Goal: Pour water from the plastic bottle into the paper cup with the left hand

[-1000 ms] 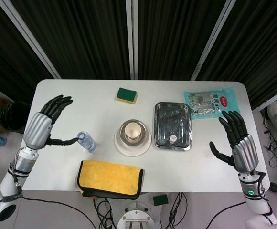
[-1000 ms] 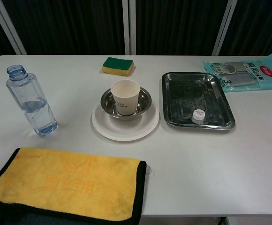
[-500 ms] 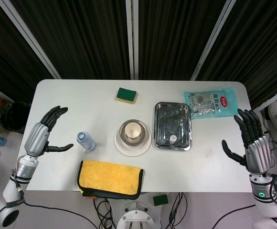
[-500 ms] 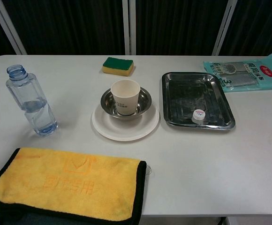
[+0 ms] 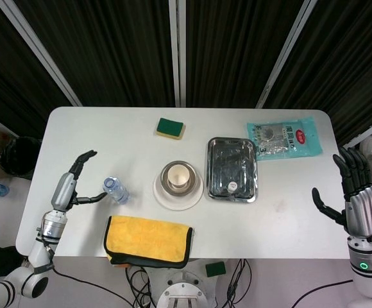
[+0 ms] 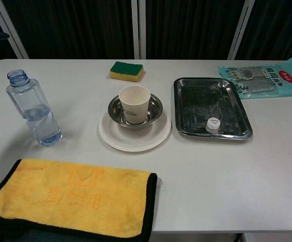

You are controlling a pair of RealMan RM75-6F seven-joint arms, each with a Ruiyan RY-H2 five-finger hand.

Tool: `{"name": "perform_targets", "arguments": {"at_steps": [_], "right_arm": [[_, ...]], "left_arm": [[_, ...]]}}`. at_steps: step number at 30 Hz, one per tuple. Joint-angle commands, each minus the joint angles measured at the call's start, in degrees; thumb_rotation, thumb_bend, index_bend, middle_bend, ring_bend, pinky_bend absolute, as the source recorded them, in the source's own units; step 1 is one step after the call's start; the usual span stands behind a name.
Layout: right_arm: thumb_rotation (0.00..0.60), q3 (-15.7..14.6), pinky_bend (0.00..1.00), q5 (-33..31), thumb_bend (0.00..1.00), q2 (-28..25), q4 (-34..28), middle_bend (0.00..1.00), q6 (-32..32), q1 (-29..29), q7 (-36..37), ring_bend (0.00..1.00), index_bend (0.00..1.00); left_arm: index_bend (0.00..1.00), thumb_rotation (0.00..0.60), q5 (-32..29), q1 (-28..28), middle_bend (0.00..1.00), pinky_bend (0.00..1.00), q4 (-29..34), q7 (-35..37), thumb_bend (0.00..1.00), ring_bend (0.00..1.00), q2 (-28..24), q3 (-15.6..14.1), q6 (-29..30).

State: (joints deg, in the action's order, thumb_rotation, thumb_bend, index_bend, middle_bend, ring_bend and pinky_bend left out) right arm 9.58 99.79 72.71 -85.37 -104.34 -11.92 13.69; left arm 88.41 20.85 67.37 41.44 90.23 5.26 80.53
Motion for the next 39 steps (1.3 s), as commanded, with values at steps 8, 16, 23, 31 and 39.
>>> {"name": "perform_targets", "arguments": {"at_steps": [8, 16, 23, 31, 39], "right_arm": [[0.6, -0.3, 0.0, 0.3, 0.38, 0.4, -0.3, 0.0, 0.9, -0.4, -1.0, 0.0, 0.0], [0.6, -1.0, 0.0, 1.3, 0.38, 0.1, -2.0, 0.0, 1.0, -0.2, -1.3, 0.0, 0.0], [0.6, -1.1, 0.0, 1.5, 0.38, -0.1, -2.8, 0.0, 1.1, -0.1, -2.3, 0.0, 0.0], [0.6, -1.3, 0.0, 1.4, 0.38, 0.1, -2.3, 0.0, 1.1, 0.2, -1.9, 0.0, 0.0], [0.6, -1.4, 0.0, 1.0, 0.38, -0.2, -2.4, 0.0, 1.3, 0.3, -1.1, 0.0, 0.0]], "left_arm": [[0.01, 0.373, 0.1, 1.1, 0.1, 0.14, -4.1, 2.6, 0.0, 0.04, 3.9, -1.2, -2.5], [0.01, 0.567, -0.2, 2.9, 0.1, 0.14, -9.9, 4.8, 0.0, 0.04, 9.1, -0.3, -3.8], [0.02, 0.584, 0.7, 4.0, 0.1, 0.14, -12.7, 8.9, 0.0, 0.05, 11.2, -1.2, -4.8], [0.05, 0.589, -0.5, 4.6, 0.13, 0.15, -13.5, 16.9, 0.0, 0.07, 12.2, -2.0, -8.5], [0.09, 0.596, -1.0, 4.8, 0.17, 0.16, -14.6, 22.9, 0.0, 0.1, 12.8, -2.0, -9.5]]}}
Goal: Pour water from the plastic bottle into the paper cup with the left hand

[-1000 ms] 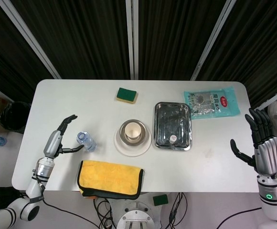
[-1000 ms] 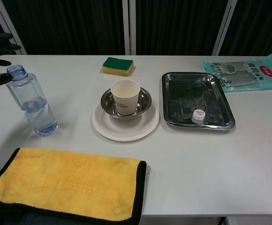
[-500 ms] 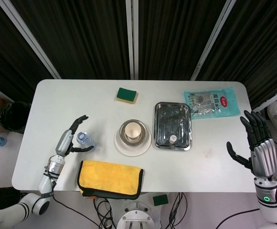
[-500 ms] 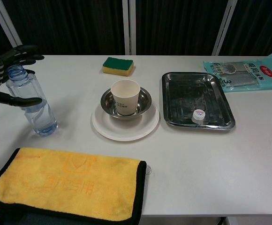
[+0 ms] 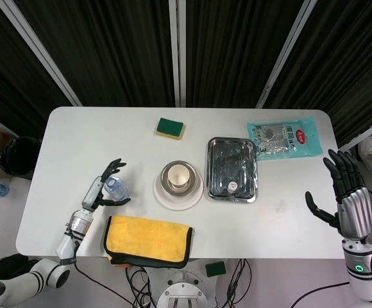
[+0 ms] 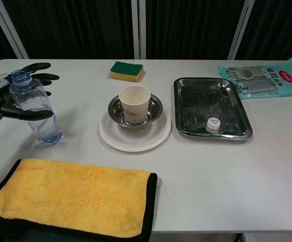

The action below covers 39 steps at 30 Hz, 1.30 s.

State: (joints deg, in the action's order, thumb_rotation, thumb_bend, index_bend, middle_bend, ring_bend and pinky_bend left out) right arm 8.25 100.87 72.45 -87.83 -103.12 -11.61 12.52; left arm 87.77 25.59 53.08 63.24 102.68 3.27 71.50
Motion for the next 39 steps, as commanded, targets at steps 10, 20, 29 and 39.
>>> {"name": "perform_targets", "arguments": {"at_steps": [10, 20, 29, 39], "right_arm": [[0.6, 0.0, 0.0, -0.2, 0.38, 0.1, 0.4, 0.0, 0.2, 0.1, 0.1, 0.0, 0.0], [0.6, -0.2, 0.0, -0.4, 0.38, 0.4, 0.6, 0.0, 0.6, 0.1, -0.1, 0.0, 0.0], [0.6, -0.2, 0.0, -0.5, 0.38, 0.4, 0.8, 0.0, 0.8, 0.2, -0.2, 0.0, 0.0], [0.6, 0.1, 0.0, -0.5, 0.38, 0.8, 2.3, 0.0, 0.5, 0.2, -1.5, 0.0, 0.0]], "left_arm": [[0.17, 0.6, -1.3, 0.1, 0.28, 0.22, -1.4, 4.2, 0.0, 0.17, 2.1, 0.1, -1.9], [0.31, 0.6, -3.3, 0.0, 0.39, 0.31, -1.8, 5.7, 0.02, 0.27, 3.3, 1.6, -3.3], [0.45, 0.6, -4.0, 0.1, 0.51, 0.4, -1.8, 8.4, 0.07, 0.37, 3.6, 2.2, -4.6], [0.54, 0.6, -4.2, 0.5, 0.61, 0.48, -1.4, 12.7, 0.39, 0.44, 3.4, 2.2, -6.7]]}}
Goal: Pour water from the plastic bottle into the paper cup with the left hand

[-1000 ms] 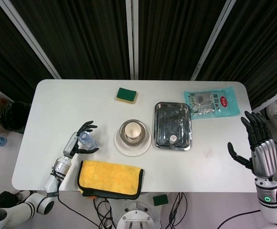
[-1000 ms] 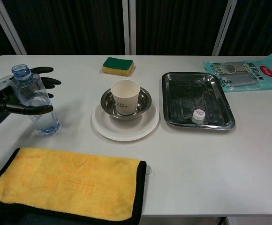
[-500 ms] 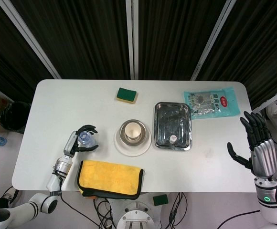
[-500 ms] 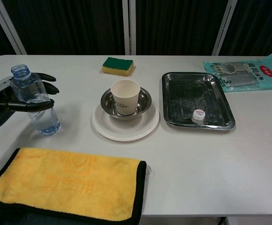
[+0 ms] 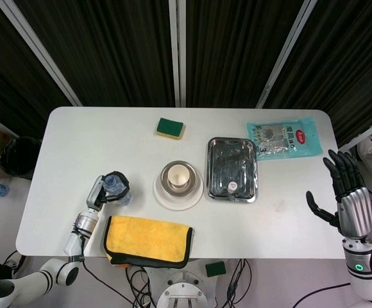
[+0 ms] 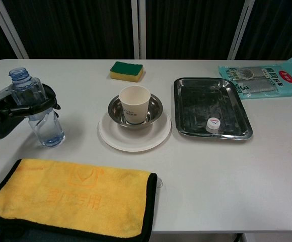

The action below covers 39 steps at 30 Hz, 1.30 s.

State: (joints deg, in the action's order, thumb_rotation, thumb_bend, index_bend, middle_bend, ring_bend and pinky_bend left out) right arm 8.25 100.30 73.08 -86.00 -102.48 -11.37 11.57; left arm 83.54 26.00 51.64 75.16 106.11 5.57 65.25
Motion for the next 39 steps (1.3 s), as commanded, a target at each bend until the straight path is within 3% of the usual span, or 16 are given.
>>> {"name": "perform_targets", "arguments": {"at_steps": [1, 7, 19, 24, 31, 39], "right_arm": [[0.6, 0.1, 0.0, 0.1, 0.38, 0.3, 0.5, 0.0, -0.1, 0.0, -0.5, 0.0, 0.0], [0.6, 0.1, 0.0, -0.2, 0.38, 0.3, 0.7, 0.0, 0.0, 0.0, -0.2, 0.0, 0.0], [0.6, 0.1, 0.0, -0.3, 0.38, 0.3, 0.5, 0.0, 0.1, 0.1, -0.5, 0.0, 0.0], [0.6, 0.1, 0.0, -0.3, 0.38, 0.2, 0.4, 0.0, -0.1, 0.1, -0.4, 0.0, 0.0], [0.6, 0.0, 0.0, 0.9, 0.38, -0.1, 1.4, 0.0, -0.7, -0.1, 0.5, 0.0, 0.0], [0.6, 0.4, 0.0, 0.4, 0.38, -0.3, 2.1, 0.0, -1.0, -0.2, 1.6, 0.0, 0.0]], "left_arm": [[0.55, 0.6, 0.1, 0.1, 0.62, 0.48, -0.1, 0.9, 0.41, 0.45, 0.1, -0.1, -0.4], [0.59, 0.6, 0.8, 0.1, 0.66, 0.48, -0.4, 1.9, 0.51, 0.47, 0.0, 0.0, 0.7], [0.64, 0.6, 3.1, 0.6, 0.69, 0.48, 2.1, -1.1, 0.53, 0.47, -1.9, 0.3, 4.9], [0.64, 0.6, 3.7, 2.7, 0.69, 0.5, 8.1, -11.6, 0.53, 0.47, -6.2, 1.5, 4.6], [0.68, 0.6, 0.4, 7.0, 0.73, 0.53, 17.1, -33.5, 0.54, 0.5, -13.1, 5.0, -0.8], [0.68, 0.6, -6.4, 11.1, 0.73, 0.55, 19.9, -53.5, 0.54, 0.5, -14.0, 7.8, -7.3]]}}
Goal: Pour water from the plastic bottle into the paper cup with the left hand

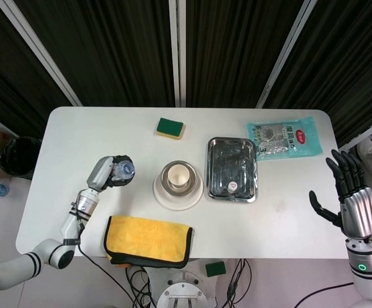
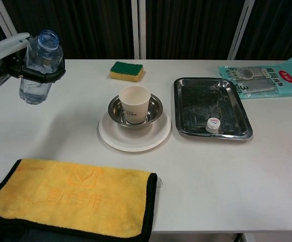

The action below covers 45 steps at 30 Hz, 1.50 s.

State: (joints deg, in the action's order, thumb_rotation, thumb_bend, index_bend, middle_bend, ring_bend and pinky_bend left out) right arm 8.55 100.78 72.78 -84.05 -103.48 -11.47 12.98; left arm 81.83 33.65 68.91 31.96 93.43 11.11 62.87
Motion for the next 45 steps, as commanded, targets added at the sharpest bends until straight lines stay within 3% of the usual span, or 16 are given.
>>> {"name": "perform_targets", "arguments": {"at_steps": [1, 7, 18, 35, 45], "right_arm": [[0.6, 0.1, 0.0, -0.1, 0.39, 0.1, 0.3, 0.0, 0.1, -0.2, 0.3, 0.0, 0.0], [0.6, 0.4, 0.0, -0.4, 0.39, 0.0, 0.3, 0.0, 0.4, -0.5, 0.1, 0.0, 0.0], [0.6, 0.5, 0.0, -1.4, 0.38, 0.0, 0.9, 0.0, 1.1, -0.7, 0.5, 0.0, 0.0], [0.6, 0.3, 0.0, -2.8, 0.39, 0.1, 1.0, 0.0, 2.1, -0.6, 2.0, 0.0, 0.0], [0.6, 0.3, 0.0, -3.0, 0.39, 0.6, 1.8, 0.0, 2.6, -0.8, 1.8, 0.0, 0.0]], "left_arm": [[0.68, 0.6, -5.4, 4.1, 0.73, 0.55, 2.2, -12.6, 0.54, 0.5, -0.8, 2.5, -5.5], [0.68, 0.6, -5.9, 7.1, 0.73, 0.52, -2.5, -22.6, 0.54, 0.5, 3.2, 2.4, -5.8], [0.68, 0.6, -6.1, 10.5, 0.73, 0.52, -7.4, -34.2, 0.54, 0.5, 7.0, 1.8, -6.4], [0.69, 0.6, -7.8, 13.0, 0.73, 0.53, -10.6, -45.6, 0.54, 0.5, 10.3, 1.8, -5.8], [0.69, 0.6, -8.5, 14.4, 0.73, 0.52, -12.3, -48.2, 0.54, 0.5, 12.8, 1.7, -6.7]]}}
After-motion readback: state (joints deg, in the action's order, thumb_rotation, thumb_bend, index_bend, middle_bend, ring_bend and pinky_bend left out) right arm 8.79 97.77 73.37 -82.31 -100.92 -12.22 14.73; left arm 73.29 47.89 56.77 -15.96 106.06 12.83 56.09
